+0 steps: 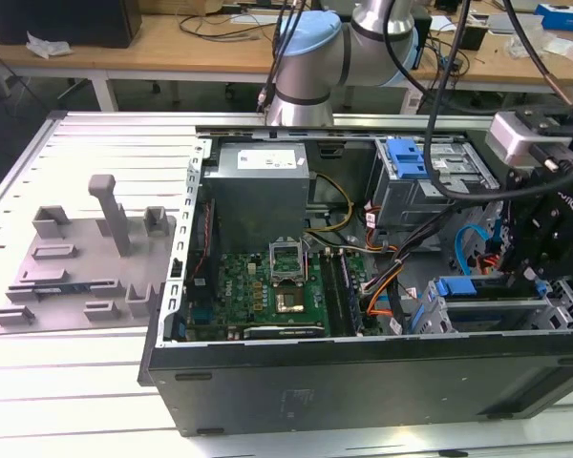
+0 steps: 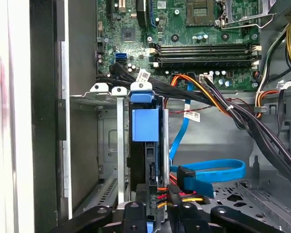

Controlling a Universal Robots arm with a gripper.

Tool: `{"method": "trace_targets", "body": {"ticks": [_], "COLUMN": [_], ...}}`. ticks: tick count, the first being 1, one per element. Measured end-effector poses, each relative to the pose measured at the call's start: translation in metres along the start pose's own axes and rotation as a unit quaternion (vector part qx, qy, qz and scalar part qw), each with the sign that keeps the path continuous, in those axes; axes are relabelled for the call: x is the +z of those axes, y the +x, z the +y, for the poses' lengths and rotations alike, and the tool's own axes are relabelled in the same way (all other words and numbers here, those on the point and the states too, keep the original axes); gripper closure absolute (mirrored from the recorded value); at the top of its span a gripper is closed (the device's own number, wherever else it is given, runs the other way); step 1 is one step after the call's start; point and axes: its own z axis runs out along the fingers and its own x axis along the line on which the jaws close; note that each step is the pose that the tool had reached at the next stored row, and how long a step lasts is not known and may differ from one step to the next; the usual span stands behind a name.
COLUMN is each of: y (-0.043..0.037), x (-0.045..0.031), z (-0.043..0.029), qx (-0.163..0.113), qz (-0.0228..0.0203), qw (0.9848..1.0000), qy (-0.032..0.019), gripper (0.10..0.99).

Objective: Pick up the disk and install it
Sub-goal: 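Insert the first disk wire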

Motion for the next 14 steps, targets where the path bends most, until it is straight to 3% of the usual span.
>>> {"method": "trace_targets", "body": {"ticks": [7, 11, 14], "y": [0.001, -0.0004, -0.0021], "x": [-0.0244, -0.0466, -0.0495], "z": [0.0001, 0.0001, 0.0003], "qx": [0.0, 0.001, 0.001], "qz": [0.0002, 0.0001, 0.0012], "qw": [1.0, 1.0, 1.0], "qy": [0.0039, 0.0085, 0.009], "gripper": [0.78, 0.78, 0.78]}}
